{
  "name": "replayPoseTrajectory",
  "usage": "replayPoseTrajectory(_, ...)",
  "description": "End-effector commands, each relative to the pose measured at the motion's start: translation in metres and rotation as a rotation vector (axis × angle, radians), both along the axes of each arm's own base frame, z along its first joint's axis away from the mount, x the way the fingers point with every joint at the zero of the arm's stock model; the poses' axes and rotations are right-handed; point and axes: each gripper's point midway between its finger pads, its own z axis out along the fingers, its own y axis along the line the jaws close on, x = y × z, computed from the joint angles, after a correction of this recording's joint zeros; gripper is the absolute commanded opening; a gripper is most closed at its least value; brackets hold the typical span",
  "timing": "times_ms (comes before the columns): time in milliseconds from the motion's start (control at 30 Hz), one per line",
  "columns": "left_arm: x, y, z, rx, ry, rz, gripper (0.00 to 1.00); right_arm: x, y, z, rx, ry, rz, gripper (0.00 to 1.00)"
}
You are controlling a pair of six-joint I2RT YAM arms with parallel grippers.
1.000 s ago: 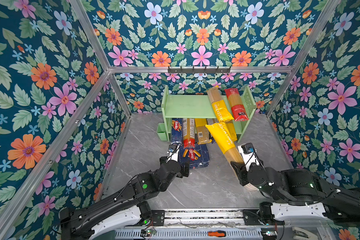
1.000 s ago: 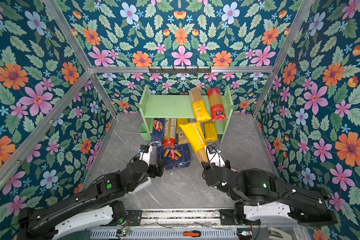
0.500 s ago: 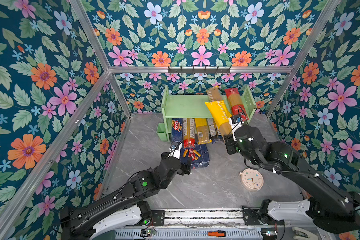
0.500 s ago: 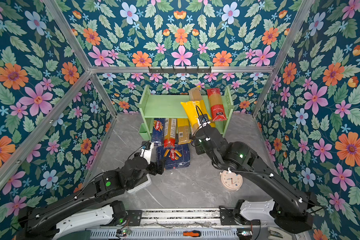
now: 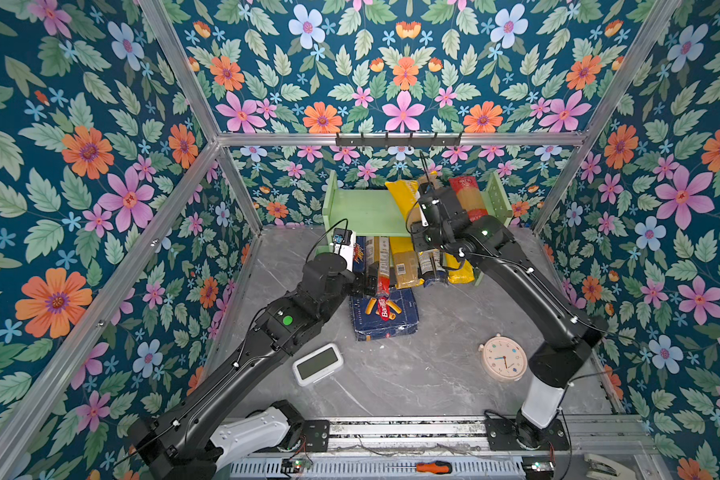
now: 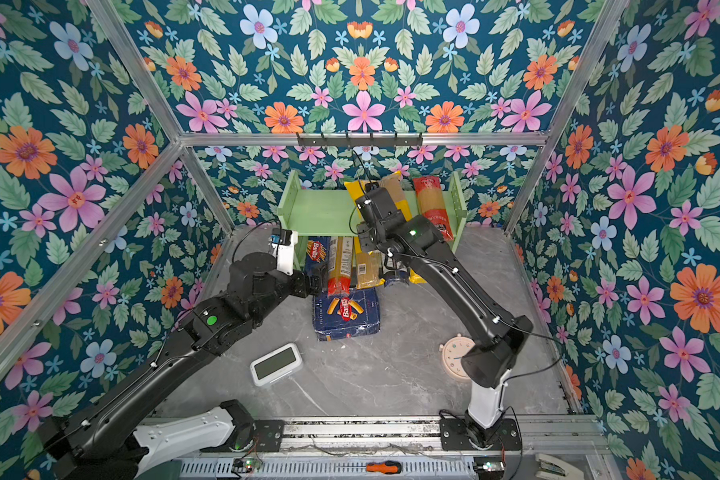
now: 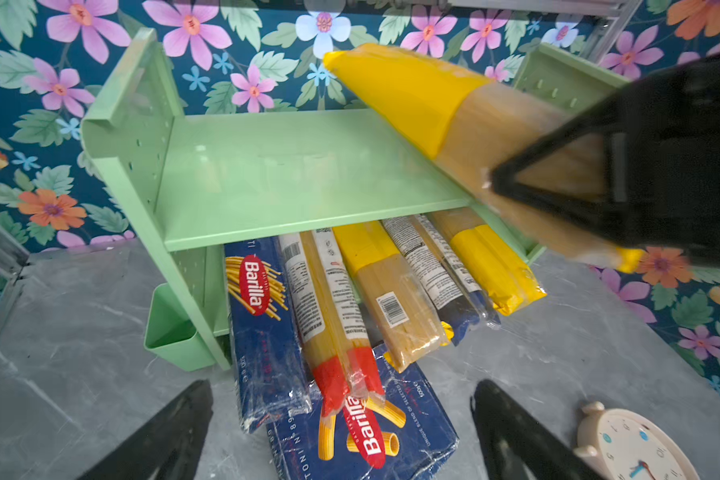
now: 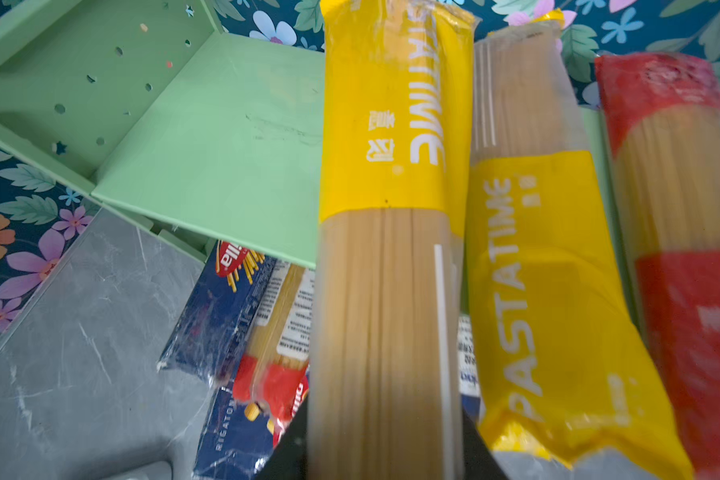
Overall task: Place and organize the pasta boxes and bags onto the shelf
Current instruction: 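Lift the Pastatime bag with the right gripper and carry it to the top tier, then lower the Pastatime bag upright onto the top tier and open the right gripper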
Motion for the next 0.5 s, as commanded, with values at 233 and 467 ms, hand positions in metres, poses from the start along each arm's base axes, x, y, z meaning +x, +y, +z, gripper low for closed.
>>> replayPoseTrajectory(233,-0.006,0.012,0.014,-0.042,-0.035,-0.011,1.0,0.057,0.015,-0.011,0.003,-0.009,-0.079,0.19)
replayPoseTrajectory(467,-0.01,0.014,0.006,-0.046,-0.02,-0.012,1.0,0.059,0.011,-0.03,0.014,0.035,-0.113,0.21)
